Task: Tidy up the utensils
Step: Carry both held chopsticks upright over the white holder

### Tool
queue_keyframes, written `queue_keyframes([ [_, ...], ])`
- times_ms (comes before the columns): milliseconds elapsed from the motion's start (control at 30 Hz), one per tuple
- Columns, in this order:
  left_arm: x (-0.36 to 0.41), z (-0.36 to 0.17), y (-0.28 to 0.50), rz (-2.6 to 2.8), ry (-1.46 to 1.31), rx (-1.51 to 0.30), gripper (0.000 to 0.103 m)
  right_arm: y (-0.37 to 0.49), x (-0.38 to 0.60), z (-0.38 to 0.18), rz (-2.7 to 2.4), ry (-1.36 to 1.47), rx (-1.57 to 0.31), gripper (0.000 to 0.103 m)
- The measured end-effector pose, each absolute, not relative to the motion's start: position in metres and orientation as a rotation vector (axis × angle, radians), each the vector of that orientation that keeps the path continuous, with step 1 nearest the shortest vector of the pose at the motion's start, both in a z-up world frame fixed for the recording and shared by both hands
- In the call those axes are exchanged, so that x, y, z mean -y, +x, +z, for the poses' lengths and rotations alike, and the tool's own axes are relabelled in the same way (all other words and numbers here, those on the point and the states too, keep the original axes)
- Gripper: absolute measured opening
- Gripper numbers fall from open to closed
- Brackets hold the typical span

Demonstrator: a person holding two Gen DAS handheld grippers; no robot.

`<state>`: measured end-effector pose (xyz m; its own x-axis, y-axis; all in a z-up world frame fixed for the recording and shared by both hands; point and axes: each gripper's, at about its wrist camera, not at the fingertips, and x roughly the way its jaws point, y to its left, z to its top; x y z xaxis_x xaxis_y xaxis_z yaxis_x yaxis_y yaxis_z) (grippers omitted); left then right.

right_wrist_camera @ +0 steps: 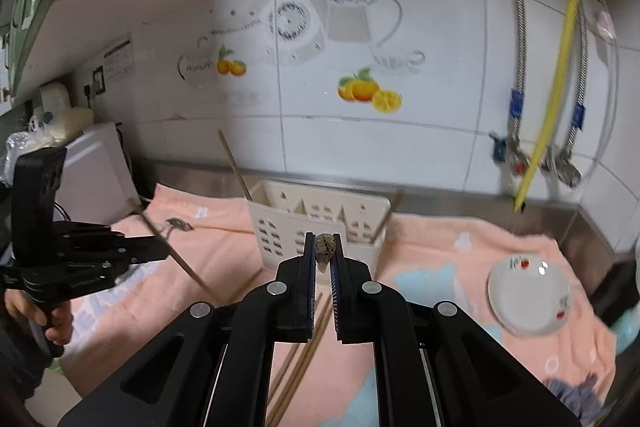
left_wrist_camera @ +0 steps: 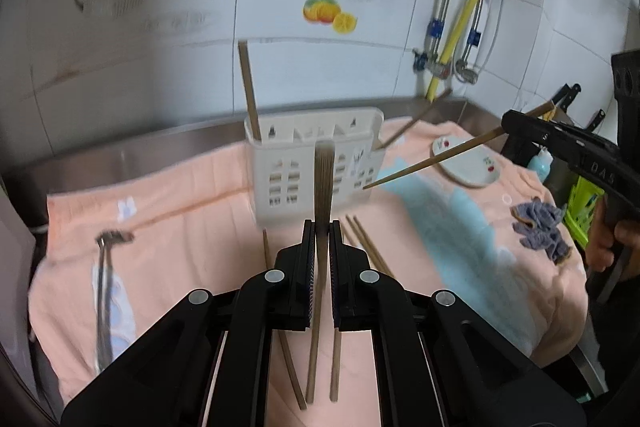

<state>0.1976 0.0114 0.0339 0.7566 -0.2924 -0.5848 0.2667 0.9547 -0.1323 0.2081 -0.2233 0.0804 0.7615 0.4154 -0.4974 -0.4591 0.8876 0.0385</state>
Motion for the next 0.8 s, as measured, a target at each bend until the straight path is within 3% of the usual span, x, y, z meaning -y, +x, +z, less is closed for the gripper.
queue_keyframes([
  [567, 0.001, 0.159, 0.239, -0.261, 0.016, -0.397, 0.006, 0.258, 0.23, 0.151, 0.508, -0.103, -0.521, 0.007],
  [800, 0.0, 0.174, 0.274, -0.2, 0.02, -0.358, 0.006, 0.275, 0.224, 0.155, 0.477, -0.147, -0.521, 0.007],
])
